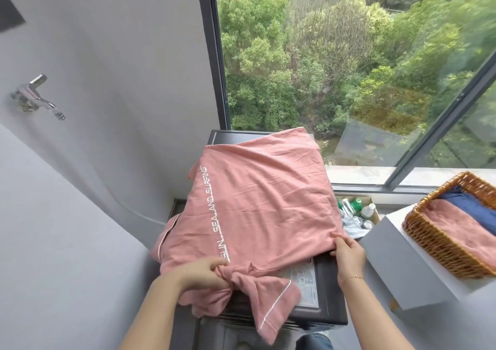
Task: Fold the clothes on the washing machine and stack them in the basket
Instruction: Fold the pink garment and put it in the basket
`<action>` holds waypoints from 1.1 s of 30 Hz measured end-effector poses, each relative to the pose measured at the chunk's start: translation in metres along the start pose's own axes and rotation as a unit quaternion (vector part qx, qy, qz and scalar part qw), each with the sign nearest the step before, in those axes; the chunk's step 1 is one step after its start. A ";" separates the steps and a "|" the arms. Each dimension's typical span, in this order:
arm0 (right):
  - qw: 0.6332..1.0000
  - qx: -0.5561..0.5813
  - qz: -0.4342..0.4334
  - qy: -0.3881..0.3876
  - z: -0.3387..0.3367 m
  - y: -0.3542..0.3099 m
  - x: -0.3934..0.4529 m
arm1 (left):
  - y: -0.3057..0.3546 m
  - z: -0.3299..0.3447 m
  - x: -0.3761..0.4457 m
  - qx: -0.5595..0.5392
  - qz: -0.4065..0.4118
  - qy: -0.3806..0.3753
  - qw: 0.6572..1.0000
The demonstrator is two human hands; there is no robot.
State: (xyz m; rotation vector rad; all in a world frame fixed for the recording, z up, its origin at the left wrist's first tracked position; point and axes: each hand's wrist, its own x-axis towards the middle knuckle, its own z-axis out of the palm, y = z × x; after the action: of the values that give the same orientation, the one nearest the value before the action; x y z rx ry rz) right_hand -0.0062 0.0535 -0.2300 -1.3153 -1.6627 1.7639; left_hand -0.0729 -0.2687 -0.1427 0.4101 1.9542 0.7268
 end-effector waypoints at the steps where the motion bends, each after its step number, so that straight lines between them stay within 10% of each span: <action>1: 1.000 -0.010 -0.002 0.004 0.001 -0.001 0.000 | 0.004 -0.012 0.003 -0.005 -0.005 -0.027 1.000; 8: 0.985 -0.116 -0.130 -0.004 0.024 -0.059 0.009 | 0.000 -0.104 0.040 -0.279 -0.071 0.009 0.958; 14: 0.978 -0.121 -0.115 -0.123 0.080 -0.090 0.061 | -0.016 -0.122 0.077 -0.544 -0.029 0.351 0.761; 17: 0.968 -0.154 -0.126 -0.155 0.081 -0.087 0.066 | -0.035 -0.102 0.073 -0.421 -0.056 0.464 0.777; 21: 0.930 -0.259 -0.201 -0.165 0.068 -0.066 0.077 | -0.058 -0.079 0.075 -0.272 -0.089 0.413 0.865; 25: 0.860 -0.363 -0.310 -0.181 0.057 -0.053 0.092 | -0.064 -0.068 0.079 -0.222 -0.049 0.498 0.837; 33: 0.832 -0.353 -0.397 -0.159 0.060 -0.078 0.105 | -0.049 -0.078 0.078 -0.335 -0.011 0.518 0.787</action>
State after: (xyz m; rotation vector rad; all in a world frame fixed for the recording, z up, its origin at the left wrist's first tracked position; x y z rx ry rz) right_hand -0.1305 0.1210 -0.2049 -0.3518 -2.6754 0.8982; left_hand -0.1780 -0.2866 -0.2002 -0.5999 2.4300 1.8104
